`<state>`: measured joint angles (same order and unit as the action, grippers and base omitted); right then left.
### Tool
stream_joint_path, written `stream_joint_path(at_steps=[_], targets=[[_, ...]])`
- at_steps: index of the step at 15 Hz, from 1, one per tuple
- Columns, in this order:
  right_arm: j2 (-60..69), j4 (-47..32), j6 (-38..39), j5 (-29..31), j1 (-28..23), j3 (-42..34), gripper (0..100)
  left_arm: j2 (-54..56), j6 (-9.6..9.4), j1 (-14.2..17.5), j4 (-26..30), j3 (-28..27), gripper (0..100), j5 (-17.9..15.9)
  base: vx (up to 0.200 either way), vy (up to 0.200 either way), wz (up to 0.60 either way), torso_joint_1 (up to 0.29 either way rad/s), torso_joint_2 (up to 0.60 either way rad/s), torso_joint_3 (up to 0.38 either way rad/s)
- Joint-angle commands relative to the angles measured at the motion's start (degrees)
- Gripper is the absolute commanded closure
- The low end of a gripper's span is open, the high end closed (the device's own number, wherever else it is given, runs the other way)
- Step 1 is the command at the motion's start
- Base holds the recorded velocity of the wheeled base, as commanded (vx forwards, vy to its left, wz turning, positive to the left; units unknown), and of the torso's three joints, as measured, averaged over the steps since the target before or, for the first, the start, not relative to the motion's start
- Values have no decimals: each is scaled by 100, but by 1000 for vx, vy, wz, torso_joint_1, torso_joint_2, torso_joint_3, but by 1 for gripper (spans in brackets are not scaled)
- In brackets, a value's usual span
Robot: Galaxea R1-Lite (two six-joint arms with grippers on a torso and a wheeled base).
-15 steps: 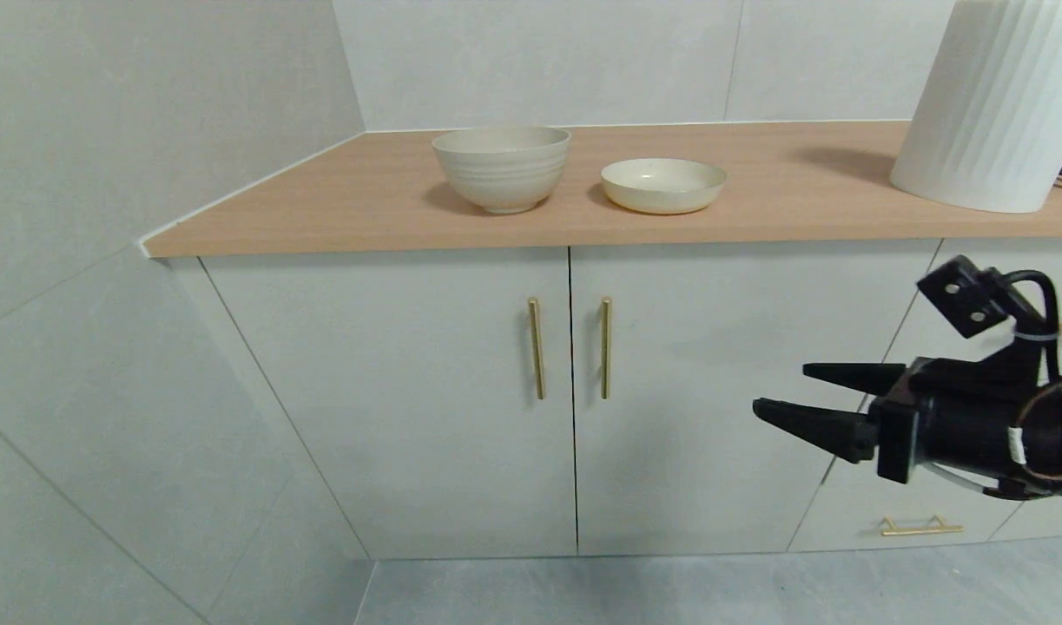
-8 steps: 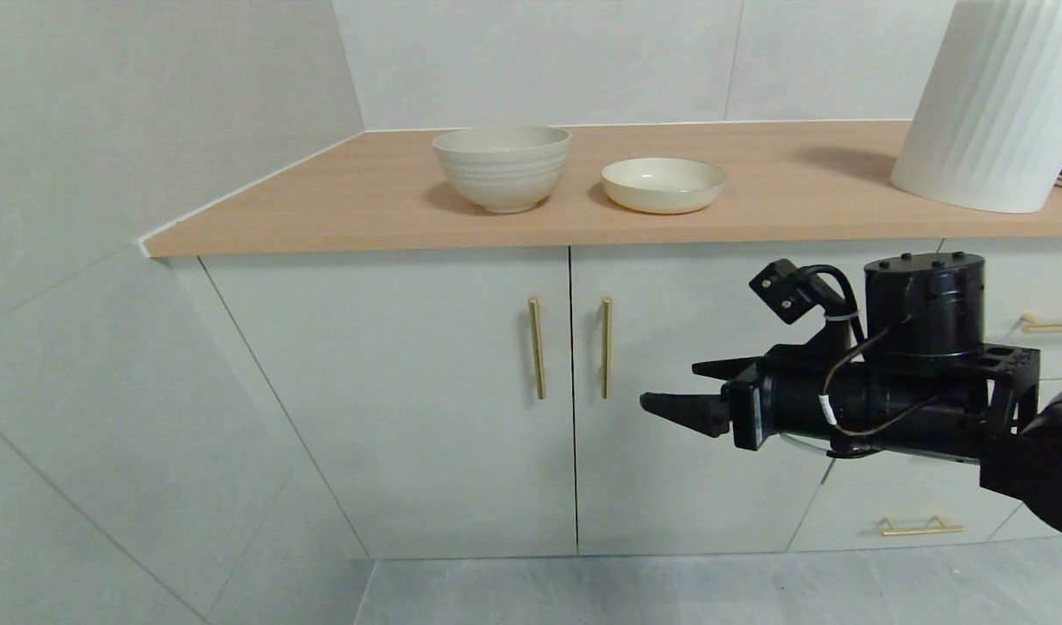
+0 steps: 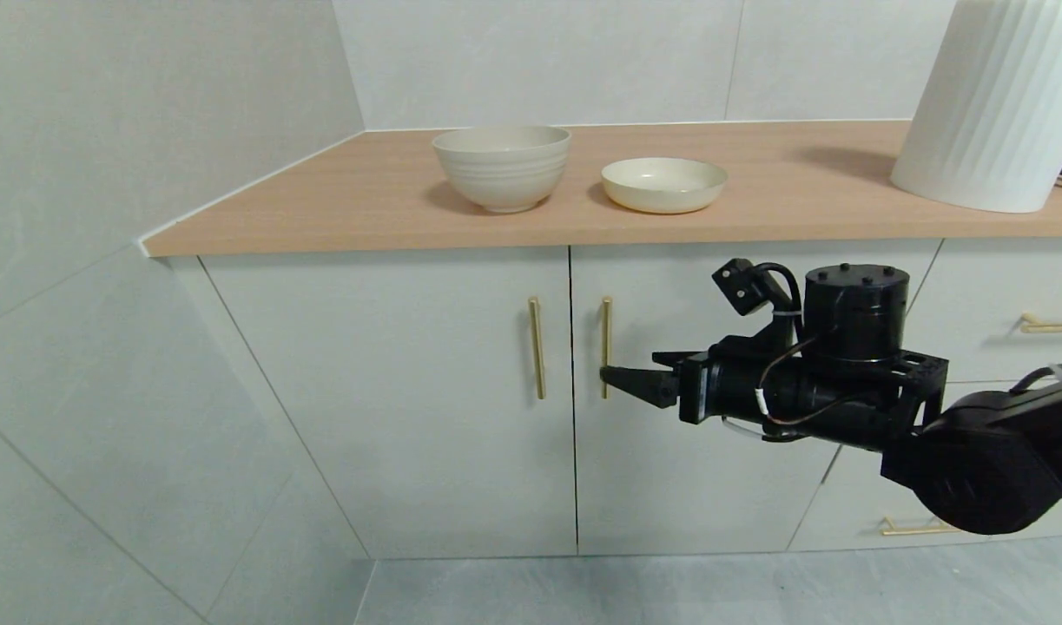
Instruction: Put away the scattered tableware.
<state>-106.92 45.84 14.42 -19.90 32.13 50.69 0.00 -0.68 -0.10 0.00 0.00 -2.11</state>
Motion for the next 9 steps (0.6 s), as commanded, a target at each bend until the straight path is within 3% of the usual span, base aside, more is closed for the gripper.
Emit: stream_joint_path(at_steps=[1,5,9], targets=[[-593,409,342,3,3,213,0,0,-2,1,0,0,0,0,0,0,0,0,0,0],[-1085,1287,1107,-6,3,451,0,0,-2,1,0,0,0,0,0,0,0,0,0,0],[-1384,1358,1124,-14,3,600,0,0,-2,1,0,0,0,0,0,0,0,0,0,0]])
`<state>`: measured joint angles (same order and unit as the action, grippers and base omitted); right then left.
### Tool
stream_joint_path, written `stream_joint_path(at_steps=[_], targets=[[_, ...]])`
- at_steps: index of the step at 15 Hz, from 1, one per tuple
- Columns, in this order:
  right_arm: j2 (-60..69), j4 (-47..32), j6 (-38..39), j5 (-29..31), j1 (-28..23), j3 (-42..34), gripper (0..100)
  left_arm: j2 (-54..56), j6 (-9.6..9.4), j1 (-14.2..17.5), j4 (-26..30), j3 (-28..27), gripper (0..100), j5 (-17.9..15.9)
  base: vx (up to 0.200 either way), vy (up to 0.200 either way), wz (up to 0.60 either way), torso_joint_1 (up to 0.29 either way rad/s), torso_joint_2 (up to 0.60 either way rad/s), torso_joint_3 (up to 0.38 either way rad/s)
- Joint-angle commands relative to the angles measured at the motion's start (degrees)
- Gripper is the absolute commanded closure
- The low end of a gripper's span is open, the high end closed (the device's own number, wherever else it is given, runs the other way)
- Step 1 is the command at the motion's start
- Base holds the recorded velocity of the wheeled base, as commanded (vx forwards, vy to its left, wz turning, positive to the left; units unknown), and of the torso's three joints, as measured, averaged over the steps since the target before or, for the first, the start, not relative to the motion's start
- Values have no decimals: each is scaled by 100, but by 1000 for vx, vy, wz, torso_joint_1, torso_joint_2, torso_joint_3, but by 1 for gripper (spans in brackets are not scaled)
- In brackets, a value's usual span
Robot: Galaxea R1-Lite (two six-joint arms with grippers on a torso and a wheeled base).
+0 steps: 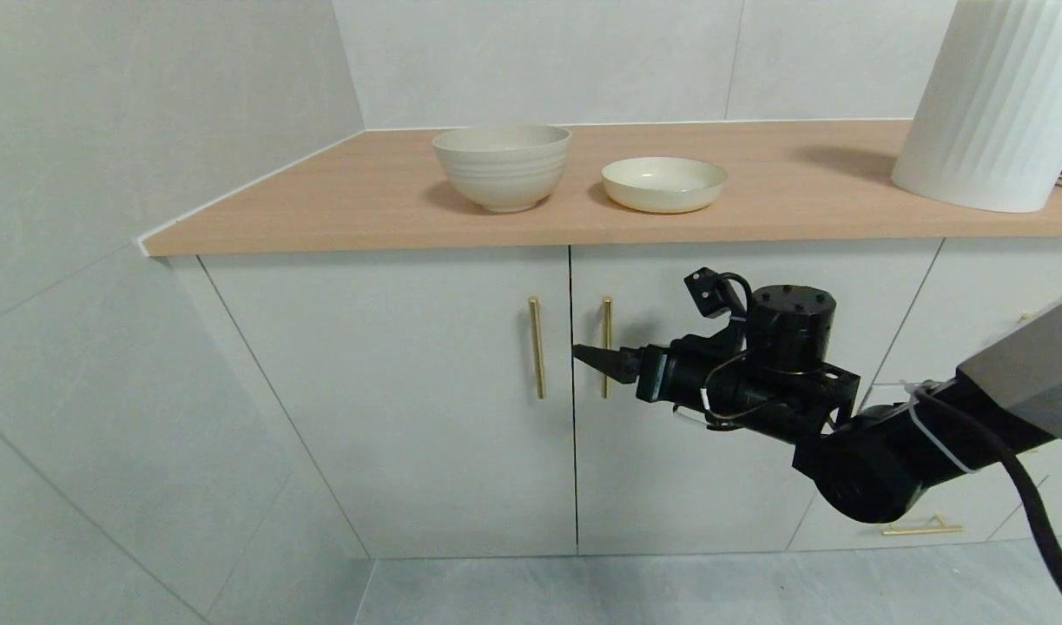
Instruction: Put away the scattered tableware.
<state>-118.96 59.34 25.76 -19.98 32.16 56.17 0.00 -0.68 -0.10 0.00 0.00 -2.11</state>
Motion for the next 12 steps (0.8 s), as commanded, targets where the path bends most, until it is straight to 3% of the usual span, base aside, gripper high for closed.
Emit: stream_joint_path(at_steps=[1,4,12], targets=[[-251,25,-18,-6,1,95,0,0,-2,1,0,0,0,0,0,0,0,0,0,0],[-532,578,-9,3,1,157,0,0,-2,1,0,0,0,0,0,0,0,0,0,0],[-805,1053,8,3,159,254,0,0,-2,1,0,0,0,0,0,0,0,0,0,0]])
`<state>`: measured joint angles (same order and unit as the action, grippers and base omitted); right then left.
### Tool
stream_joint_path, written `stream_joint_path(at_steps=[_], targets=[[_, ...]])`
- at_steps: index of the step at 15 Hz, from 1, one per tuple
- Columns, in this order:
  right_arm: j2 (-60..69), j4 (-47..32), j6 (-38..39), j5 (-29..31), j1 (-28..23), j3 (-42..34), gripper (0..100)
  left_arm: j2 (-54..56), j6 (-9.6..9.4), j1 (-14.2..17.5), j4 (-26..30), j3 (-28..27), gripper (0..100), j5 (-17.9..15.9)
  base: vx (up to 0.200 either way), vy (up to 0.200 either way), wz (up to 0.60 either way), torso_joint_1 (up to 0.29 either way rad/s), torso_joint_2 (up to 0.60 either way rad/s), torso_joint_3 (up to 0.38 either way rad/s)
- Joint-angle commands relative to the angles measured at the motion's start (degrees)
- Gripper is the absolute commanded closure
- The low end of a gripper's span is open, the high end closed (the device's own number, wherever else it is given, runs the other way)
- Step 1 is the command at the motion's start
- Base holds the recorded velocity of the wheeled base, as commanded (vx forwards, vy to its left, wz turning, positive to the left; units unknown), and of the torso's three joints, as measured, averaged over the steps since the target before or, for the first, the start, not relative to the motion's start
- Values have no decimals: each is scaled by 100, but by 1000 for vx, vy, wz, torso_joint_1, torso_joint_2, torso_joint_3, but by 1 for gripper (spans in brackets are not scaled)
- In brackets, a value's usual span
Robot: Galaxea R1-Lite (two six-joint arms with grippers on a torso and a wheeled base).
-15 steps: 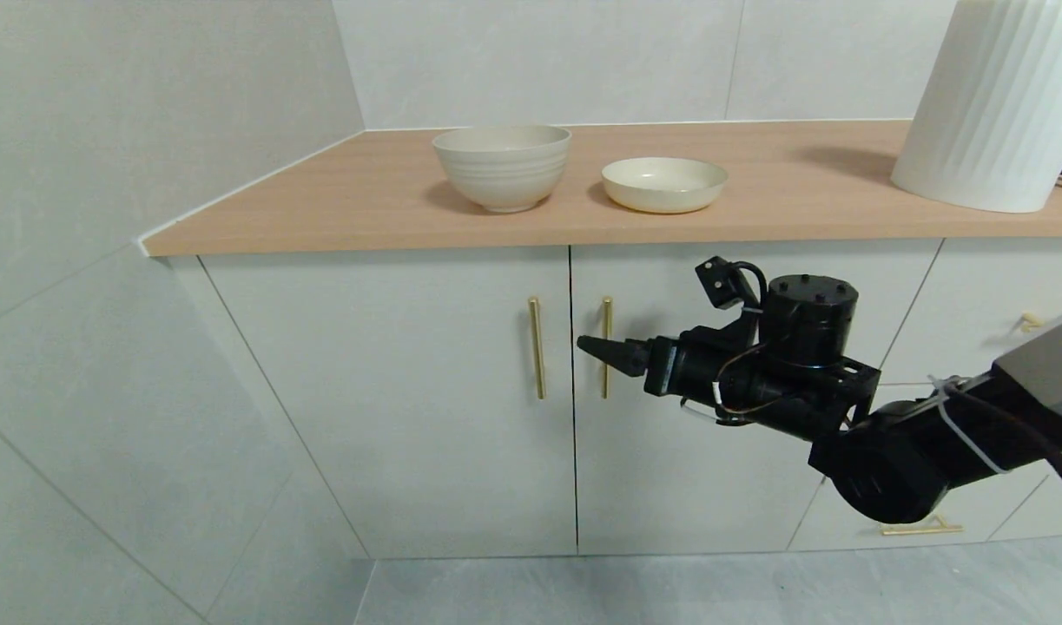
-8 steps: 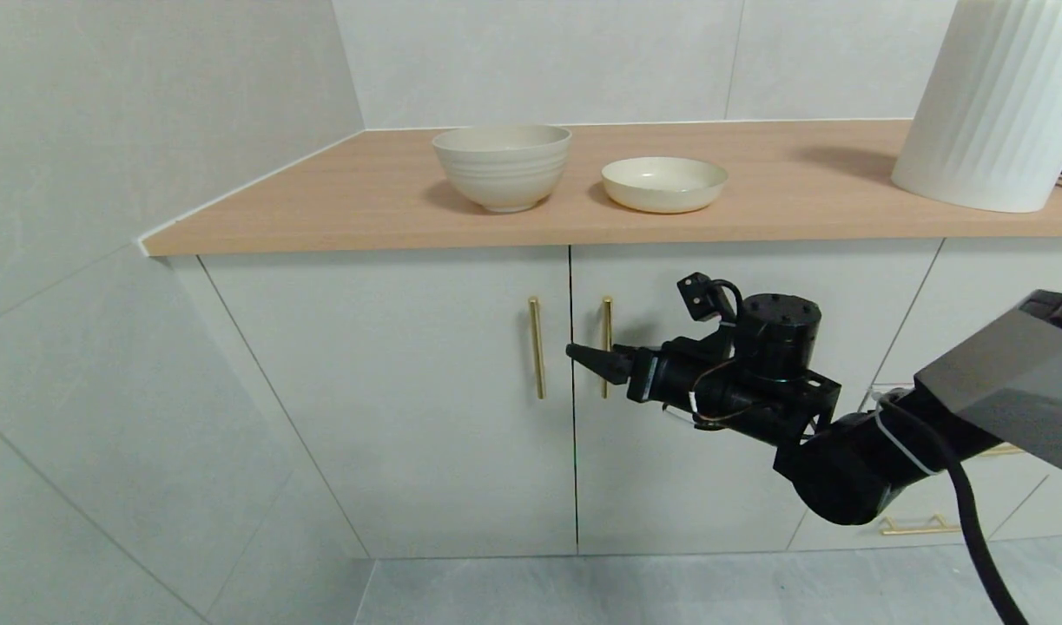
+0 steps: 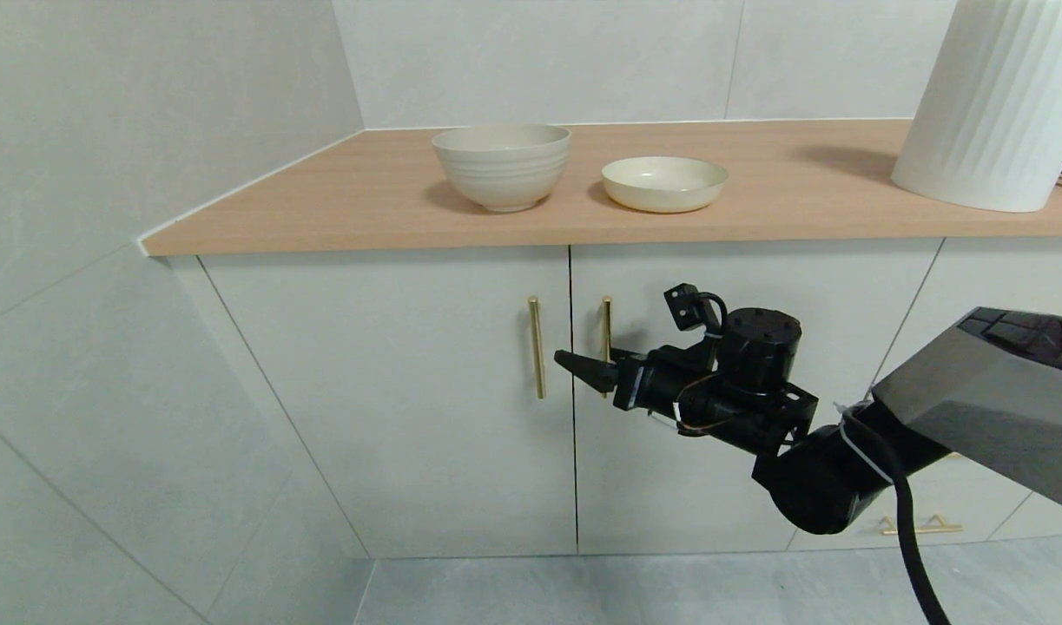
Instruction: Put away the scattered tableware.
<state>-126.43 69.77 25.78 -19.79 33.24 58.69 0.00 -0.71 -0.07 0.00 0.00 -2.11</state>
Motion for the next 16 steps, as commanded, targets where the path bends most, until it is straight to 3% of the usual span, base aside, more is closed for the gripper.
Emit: stream_joint_path(at_steps=[1,7,16], targets=[[-49,19,6,-17,59,-33,0,0,0,-1,0,0,0,0,0,0,0,0,0,0],[303,11,261,-289,103,-367,0,0,0,-1,0,0,0,0,0,0,0,0,0,0],[1613,19,313,-1036,191,-1826,0,0,0,-1,0,0,0,0,0,0,0,0,0,0]])
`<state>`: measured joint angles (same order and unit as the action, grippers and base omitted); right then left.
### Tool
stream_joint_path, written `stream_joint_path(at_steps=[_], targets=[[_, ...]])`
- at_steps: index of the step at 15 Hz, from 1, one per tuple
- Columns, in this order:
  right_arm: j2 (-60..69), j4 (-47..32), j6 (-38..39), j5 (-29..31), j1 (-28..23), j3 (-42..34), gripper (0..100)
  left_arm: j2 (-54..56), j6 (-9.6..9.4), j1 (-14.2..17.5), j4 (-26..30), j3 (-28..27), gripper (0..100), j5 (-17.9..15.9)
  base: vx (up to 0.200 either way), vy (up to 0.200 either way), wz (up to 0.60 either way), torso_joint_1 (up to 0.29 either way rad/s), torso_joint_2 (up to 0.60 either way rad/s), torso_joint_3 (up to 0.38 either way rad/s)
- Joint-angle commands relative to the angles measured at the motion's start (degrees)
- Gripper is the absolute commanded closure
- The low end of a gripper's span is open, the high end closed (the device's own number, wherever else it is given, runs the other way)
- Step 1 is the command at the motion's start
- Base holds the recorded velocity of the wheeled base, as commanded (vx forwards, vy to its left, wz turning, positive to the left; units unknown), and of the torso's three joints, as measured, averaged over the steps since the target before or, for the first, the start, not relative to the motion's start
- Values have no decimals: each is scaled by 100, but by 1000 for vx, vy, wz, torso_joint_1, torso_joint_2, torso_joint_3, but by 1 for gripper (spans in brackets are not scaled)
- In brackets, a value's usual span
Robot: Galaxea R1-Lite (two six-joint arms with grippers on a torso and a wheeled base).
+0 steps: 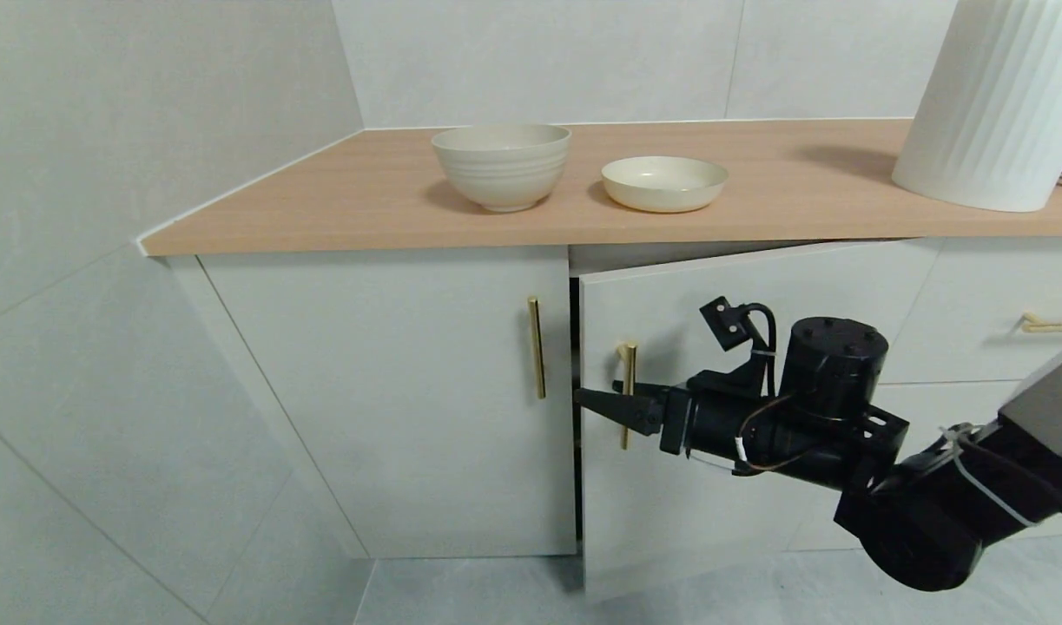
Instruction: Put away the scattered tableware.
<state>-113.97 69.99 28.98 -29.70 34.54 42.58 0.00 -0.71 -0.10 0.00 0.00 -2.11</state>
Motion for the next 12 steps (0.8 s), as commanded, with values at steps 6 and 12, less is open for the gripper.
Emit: stream_joint_path(at_steps=[6,12], targets=[[692,665,-6,-502,229,-953,0,0,-8,1,0,0,0,0,0,0,0,0,0,0],[789,665,-32,-511,229,-1033,0,0,-26,1,-9,0,0,0,0,0,0,0,0,0]])
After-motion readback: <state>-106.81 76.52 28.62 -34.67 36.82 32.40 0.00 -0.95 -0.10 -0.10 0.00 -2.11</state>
